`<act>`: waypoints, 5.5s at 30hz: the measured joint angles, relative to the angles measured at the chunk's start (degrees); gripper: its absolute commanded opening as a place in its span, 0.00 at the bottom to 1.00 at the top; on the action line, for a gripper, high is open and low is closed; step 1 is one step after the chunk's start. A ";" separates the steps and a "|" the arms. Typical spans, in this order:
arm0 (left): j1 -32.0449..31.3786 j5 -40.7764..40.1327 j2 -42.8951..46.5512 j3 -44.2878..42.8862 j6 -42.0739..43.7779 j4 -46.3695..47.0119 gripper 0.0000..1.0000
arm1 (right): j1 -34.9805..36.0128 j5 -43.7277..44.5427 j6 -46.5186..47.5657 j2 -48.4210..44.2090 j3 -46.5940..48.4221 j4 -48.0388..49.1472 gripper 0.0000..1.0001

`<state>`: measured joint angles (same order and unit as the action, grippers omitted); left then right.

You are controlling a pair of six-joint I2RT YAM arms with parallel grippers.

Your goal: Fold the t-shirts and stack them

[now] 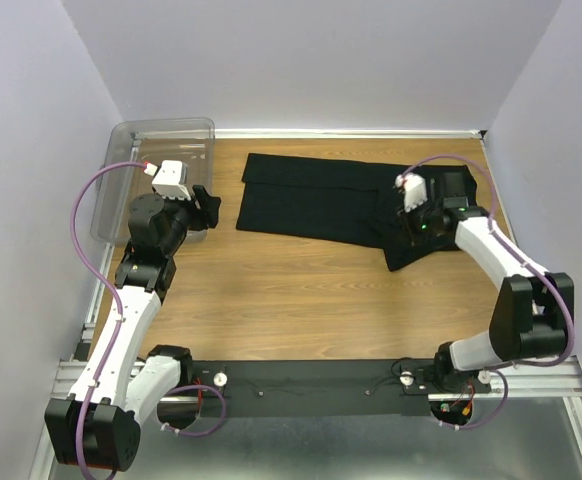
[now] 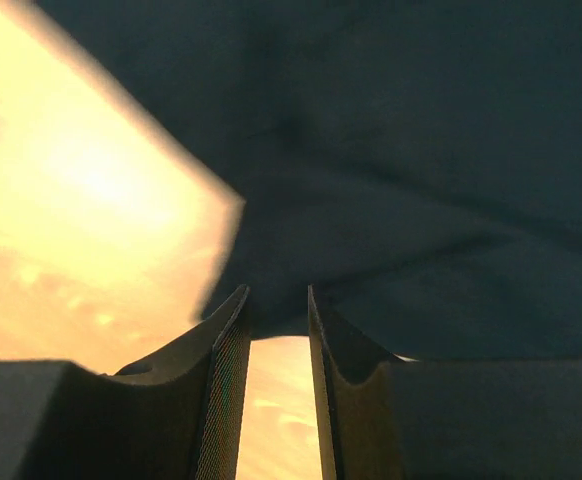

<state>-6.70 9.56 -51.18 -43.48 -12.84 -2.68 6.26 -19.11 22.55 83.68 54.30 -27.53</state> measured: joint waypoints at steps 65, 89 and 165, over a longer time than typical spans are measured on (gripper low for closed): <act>0.00 0.52 -0.15 0.00 0.00 0.00 0.68 | -13.35 -1.20 7.89 12.48 22.97 -0.44 0.01; 0.00 0.52 -0.79 0.00 0.04 0.00 0.68 | -13.35 3.28 4.22 20.63 23.93 20.63 0.01; 0.00 1.64 -2.40 0.00 0.44 0.00 0.68 | 4.90 17.73 -12.00 31.41 29.59 10.88 0.01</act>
<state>-6.70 11.20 -53.58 -43.48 -12.40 -2.68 11.16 -1.39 10.55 115.09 83.90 -16.64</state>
